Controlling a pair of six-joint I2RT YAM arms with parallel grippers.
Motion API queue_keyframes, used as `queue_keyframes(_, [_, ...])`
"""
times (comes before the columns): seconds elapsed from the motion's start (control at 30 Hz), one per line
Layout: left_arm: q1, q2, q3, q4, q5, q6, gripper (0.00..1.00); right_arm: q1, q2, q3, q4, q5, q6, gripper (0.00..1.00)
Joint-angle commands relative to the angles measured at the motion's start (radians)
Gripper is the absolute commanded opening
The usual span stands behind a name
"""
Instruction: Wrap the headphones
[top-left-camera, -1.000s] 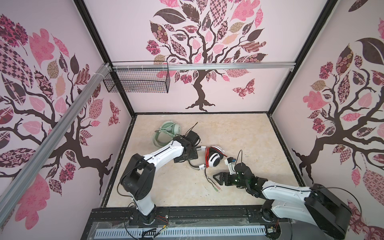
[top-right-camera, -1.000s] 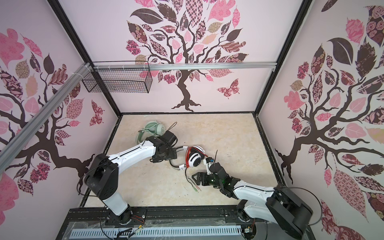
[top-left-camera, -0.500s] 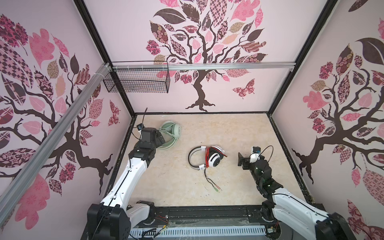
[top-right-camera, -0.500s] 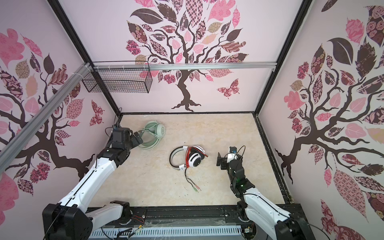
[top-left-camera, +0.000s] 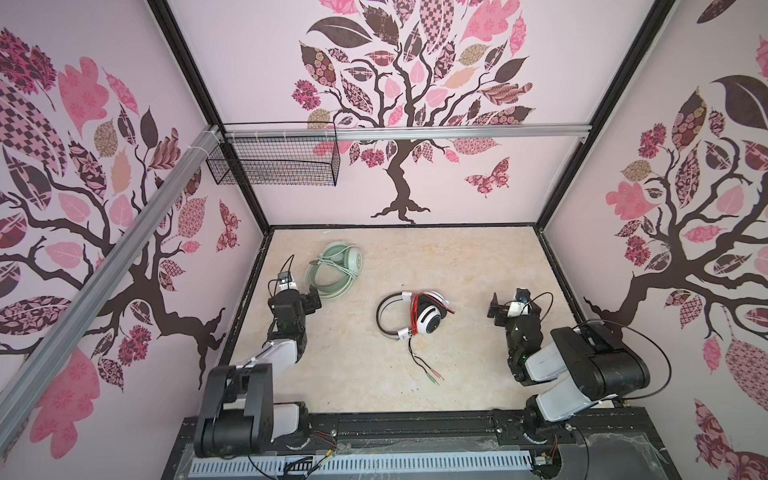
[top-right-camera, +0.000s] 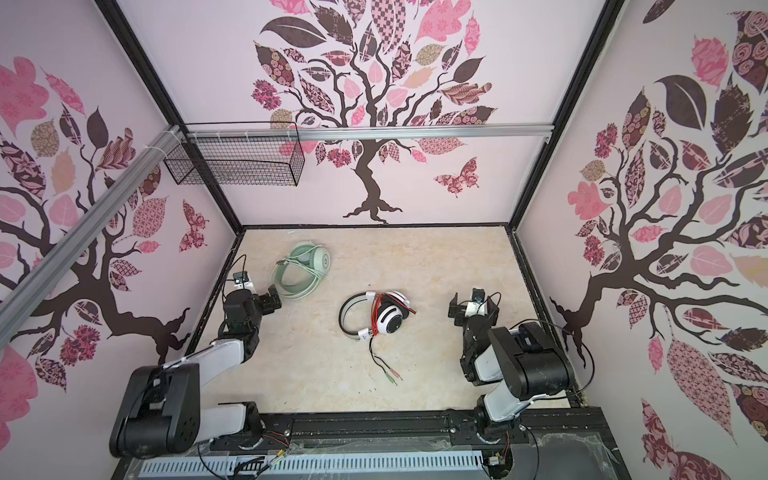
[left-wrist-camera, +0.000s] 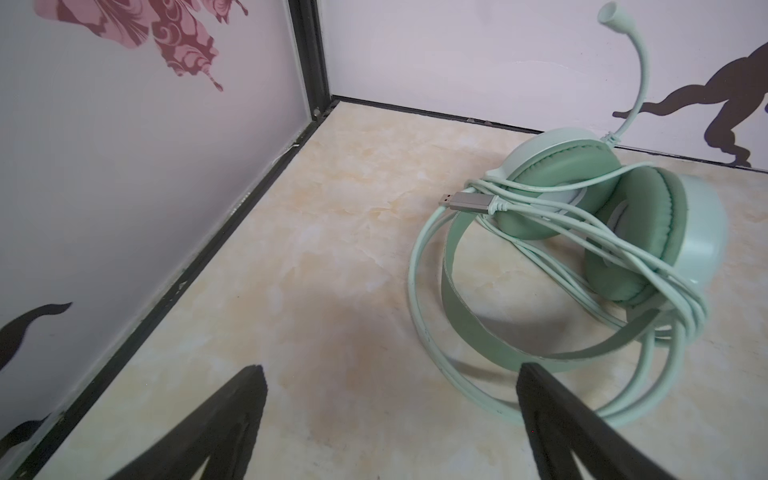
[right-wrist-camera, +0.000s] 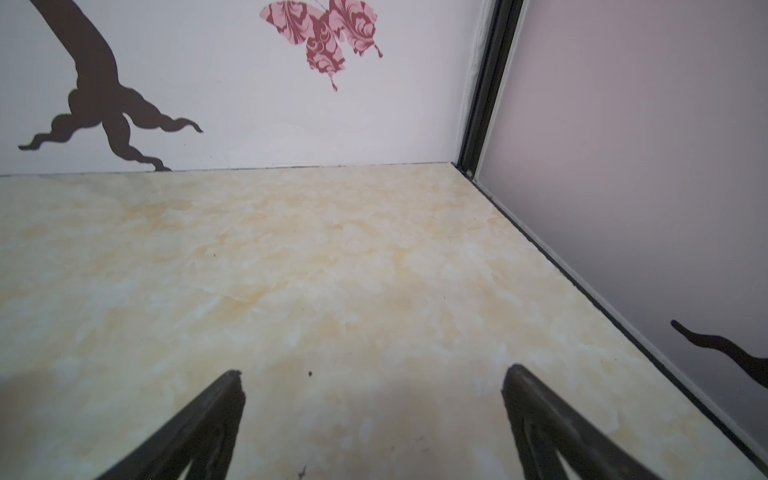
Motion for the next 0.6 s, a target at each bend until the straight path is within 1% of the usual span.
queue_keyframes(0.0, [0.057,0.076,-0.022,0.200,0.125,-0.041,0.97,-0.006,-0.007,0.075,-0.081,0.034,0.045,1.00])
queue_keyframes(0.03, [0.061,0.105,-0.023,0.250,0.133,-0.041,0.97,-0.006,-0.006,0.102,-0.127,0.060,0.057,1.00])
queue_keyframes(0.07, [0.060,0.104,0.003,0.191,0.167,-0.020,0.97,-0.005,-0.006,0.124,-0.179,0.061,0.068,1.00])
queue_keyframes(0.1, [0.051,0.103,0.042,0.102,0.194,0.001,0.97,-0.007,-0.010,0.122,-0.187,0.060,0.070,1.00])
queue_keyframes(0.13, [0.037,0.131,0.058,0.109,0.207,0.026,0.97,-0.008,-0.009,0.116,-0.174,0.061,0.069,0.99])
queue_keyframes(0.17, [0.003,0.165,0.080,0.107,0.241,0.085,0.97,-0.008,-0.004,0.118,-0.167,0.061,0.068,1.00])
queue_keyframes(0.2, [-0.049,0.179,0.089,0.117,0.143,0.108,0.97,-0.008,-0.003,0.117,-0.166,0.061,0.068,1.00])
queue_keyframes(0.23, [-0.073,0.166,0.080,0.106,0.105,0.116,0.97,-0.008,-0.006,0.118,-0.167,0.061,0.068,0.99])
queue_keyframes(0.27, [-0.068,0.155,0.070,0.101,0.114,0.112,0.97,-0.009,-0.006,0.119,-0.174,0.061,0.069,1.00])
queue_keyframes(0.33, [-0.066,0.173,0.033,0.204,0.096,0.104,0.97,-0.008,-0.004,0.120,-0.172,0.061,0.068,0.99])
queue_keyframes(0.47, [-0.061,0.168,0.018,0.213,0.098,0.096,0.97,-0.024,0.000,0.149,-0.227,0.031,0.082,1.00])
queue_keyframes(0.57, [-0.058,0.166,0.019,0.205,0.108,0.096,0.97,-0.029,-0.006,0.145,-0.226,0.023,0.086,0.99])
